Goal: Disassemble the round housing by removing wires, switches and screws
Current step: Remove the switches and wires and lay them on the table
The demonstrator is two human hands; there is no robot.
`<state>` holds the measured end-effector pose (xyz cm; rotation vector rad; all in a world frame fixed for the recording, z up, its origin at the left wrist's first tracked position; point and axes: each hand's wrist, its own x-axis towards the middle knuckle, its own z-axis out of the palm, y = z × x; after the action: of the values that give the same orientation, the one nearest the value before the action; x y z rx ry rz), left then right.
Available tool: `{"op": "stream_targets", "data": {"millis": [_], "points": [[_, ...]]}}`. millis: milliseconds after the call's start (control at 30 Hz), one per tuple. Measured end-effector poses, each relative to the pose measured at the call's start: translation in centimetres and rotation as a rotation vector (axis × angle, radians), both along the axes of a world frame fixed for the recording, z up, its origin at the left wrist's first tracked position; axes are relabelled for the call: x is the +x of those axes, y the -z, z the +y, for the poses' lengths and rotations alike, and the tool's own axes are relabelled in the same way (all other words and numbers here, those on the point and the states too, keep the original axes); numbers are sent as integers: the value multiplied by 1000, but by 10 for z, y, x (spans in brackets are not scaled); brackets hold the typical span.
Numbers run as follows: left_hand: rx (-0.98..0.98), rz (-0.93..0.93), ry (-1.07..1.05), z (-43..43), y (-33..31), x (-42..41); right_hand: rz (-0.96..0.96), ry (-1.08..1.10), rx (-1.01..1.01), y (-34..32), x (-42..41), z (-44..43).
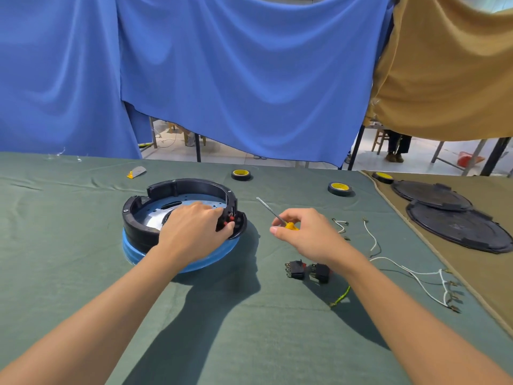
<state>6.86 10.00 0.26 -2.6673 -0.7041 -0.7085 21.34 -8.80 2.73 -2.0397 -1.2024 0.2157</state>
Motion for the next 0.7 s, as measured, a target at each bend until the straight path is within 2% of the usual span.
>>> {"op": "stream_targets", "data": {"millis": [133,233,333,433,567,700], "points": [[-25,29,159,5,0,-10,17,11,105,-3,0,22],[-2,-17,324,6,-2,-21,-53,-37,117,-4,-1,40],[49,-109,495,8,-3,-27,-118,-151,39,-5,-3,55],[79,-98,552,16,-5,-30,-212,-213,-111,-2,-4,64],[-3,-7,466,30,-13,-35,-293,-238,-93,4,-7,64],[-161,-21,185,41,-10,-40,-289,-218,-69,6,-11,67]]}}
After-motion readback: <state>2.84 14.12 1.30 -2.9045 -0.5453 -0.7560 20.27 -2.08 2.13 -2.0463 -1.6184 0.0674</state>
